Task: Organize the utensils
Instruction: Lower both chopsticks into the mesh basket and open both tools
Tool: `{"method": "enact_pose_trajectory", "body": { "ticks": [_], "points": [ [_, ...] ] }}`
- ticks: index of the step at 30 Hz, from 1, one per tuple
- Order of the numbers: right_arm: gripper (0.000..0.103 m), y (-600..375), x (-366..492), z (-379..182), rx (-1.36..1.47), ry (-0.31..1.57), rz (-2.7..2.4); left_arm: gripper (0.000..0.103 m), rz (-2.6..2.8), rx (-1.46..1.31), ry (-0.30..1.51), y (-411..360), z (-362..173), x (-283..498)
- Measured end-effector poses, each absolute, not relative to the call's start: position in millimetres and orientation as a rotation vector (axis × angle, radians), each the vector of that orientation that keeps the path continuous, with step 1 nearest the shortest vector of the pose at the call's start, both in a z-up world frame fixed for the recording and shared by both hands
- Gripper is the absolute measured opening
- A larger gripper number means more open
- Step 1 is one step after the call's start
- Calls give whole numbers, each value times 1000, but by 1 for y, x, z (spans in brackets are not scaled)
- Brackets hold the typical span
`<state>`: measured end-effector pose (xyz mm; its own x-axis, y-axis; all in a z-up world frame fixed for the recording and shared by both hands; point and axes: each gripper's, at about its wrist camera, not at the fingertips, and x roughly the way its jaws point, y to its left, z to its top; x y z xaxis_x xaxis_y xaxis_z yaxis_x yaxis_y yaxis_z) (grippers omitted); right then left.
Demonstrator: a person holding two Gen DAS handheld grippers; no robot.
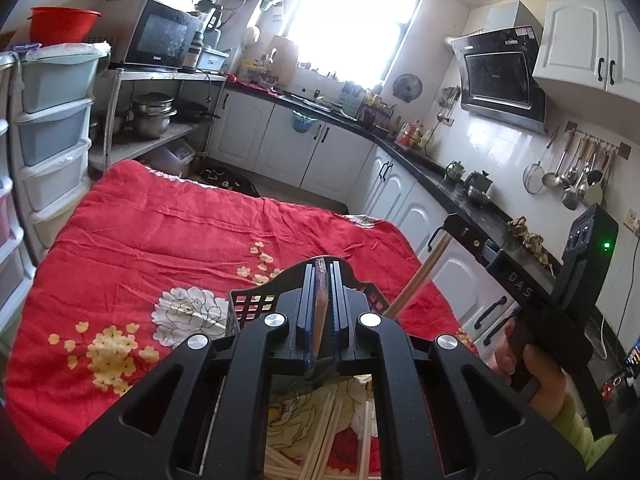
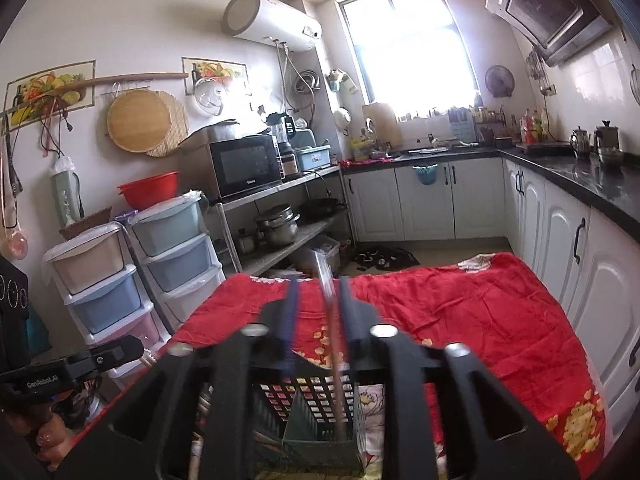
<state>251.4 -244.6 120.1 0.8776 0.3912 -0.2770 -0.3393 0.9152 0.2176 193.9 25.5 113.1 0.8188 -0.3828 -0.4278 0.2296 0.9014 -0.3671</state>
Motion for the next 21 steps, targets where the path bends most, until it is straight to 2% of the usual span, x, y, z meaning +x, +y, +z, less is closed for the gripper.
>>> {"method": "enact_pose_trajectory", "body": {
  "ticks": [2,4,7,12,17,21],
  "points": [
    [33,-247,249,119,170,323,377,8,-320,-304,523,27,111,194],
    [39,-249,247,118,176,325,373,13,-306,-303,521,29,110,193],
    [44,-254,243,117,185,328,369,33,-288,-305,505,34,111,188],
    [59,-258,233,118,176,336,359,54,-245,-316,456,45,119,177],
    [66,-258,220,115,146,337,344,80,-211,-331,409,56,127,166],
    [68,-258,211,114,137,343,345,88,-192,-331,387,62,129,156]
  ]
}}
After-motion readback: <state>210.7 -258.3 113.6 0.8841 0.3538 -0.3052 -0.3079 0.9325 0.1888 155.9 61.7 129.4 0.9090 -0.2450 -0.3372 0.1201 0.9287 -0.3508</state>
